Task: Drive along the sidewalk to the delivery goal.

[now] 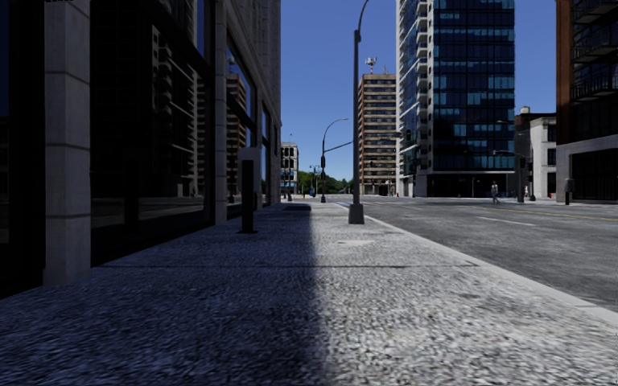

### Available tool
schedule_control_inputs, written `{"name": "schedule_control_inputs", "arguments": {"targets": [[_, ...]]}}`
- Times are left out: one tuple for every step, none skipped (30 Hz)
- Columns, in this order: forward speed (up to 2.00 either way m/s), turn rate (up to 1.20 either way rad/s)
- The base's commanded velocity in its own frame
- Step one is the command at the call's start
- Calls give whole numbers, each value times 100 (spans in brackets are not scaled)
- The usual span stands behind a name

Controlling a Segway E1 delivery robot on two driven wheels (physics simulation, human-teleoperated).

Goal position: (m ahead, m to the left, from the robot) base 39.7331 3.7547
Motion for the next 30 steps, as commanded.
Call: {"name": "schedule_control_inputs", "arguments": {"targets": [[200, 0], [200, 0], [200, 0], [200, 0], [200, 0], [200, 0], [200, 0], [200, 0], [200, 0], [200, 0], [200, 0], [200, 0], [200, 0], [200, 0], [200, 0], [200, 0], [200, 0], [200, 0], [200, 0], [200, 0], [200, 0], [200, 0], [200, 0], [200, 0], [200, 0], [200, 0], [200, 0], [200, 0], [200, 0], [200, 0]]}}
